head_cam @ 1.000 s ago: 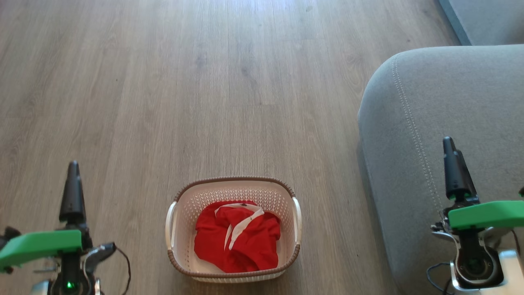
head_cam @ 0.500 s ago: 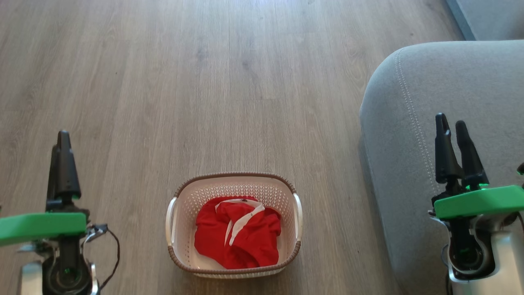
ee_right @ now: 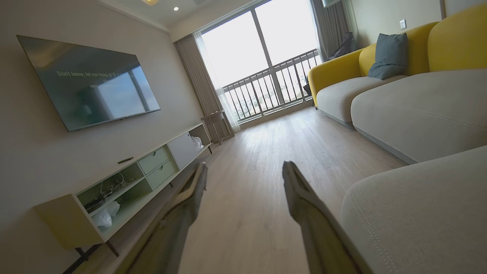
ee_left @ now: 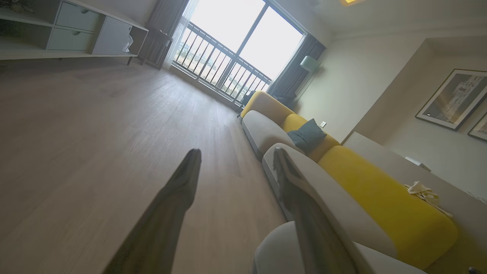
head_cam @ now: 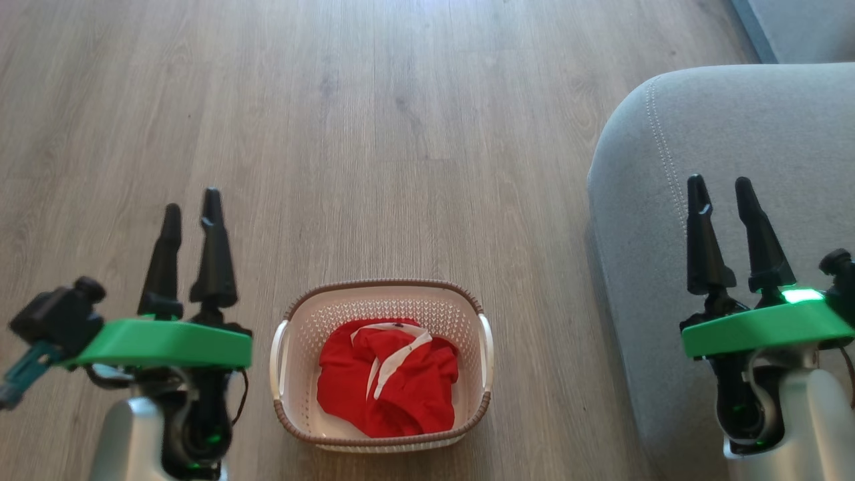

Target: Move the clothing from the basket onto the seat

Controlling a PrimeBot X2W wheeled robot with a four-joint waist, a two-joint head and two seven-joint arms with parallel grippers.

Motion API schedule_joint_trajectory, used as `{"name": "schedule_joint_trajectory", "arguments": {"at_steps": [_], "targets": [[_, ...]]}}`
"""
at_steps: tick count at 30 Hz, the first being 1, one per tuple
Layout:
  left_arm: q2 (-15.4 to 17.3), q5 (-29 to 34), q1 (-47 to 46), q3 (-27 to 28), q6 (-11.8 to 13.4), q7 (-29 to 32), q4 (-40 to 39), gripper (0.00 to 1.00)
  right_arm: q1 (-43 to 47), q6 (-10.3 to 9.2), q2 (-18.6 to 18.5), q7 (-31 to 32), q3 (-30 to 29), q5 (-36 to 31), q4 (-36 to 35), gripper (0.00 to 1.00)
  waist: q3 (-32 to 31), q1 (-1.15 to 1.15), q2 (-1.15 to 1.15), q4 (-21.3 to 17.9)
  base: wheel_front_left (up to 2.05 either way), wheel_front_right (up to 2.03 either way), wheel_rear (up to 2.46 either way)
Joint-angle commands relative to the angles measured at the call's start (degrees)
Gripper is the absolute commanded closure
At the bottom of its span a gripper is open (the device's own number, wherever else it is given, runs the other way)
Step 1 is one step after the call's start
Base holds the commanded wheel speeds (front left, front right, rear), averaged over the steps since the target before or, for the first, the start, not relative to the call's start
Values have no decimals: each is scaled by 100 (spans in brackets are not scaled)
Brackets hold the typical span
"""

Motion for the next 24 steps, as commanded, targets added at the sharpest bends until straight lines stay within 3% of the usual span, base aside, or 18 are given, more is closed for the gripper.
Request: {"name": "schedule_joint_trajectory", "arguments": {"at_steps": [1, 11, 24], "targets": [[61, 332, -273, -4, 77, -72, -253, 0, -289, 0, -31, -94, 132, -259, -215, 0, -12, 0, 0, -10, 0, 0, 0], [165, 1661, -240, -746, 499, -240, 84, 0, -225, 0, -31, -263, 288, -942, 230, 0, -54, 0, 0, -77, 0, 0, 0], [587, 2585, -293, -1766, 1196, -441, 662, 0, -140, 0, -30, -465, 511, -1595, 638, 0, -65, 0, 0, -168, 0, 0, 0]]}}
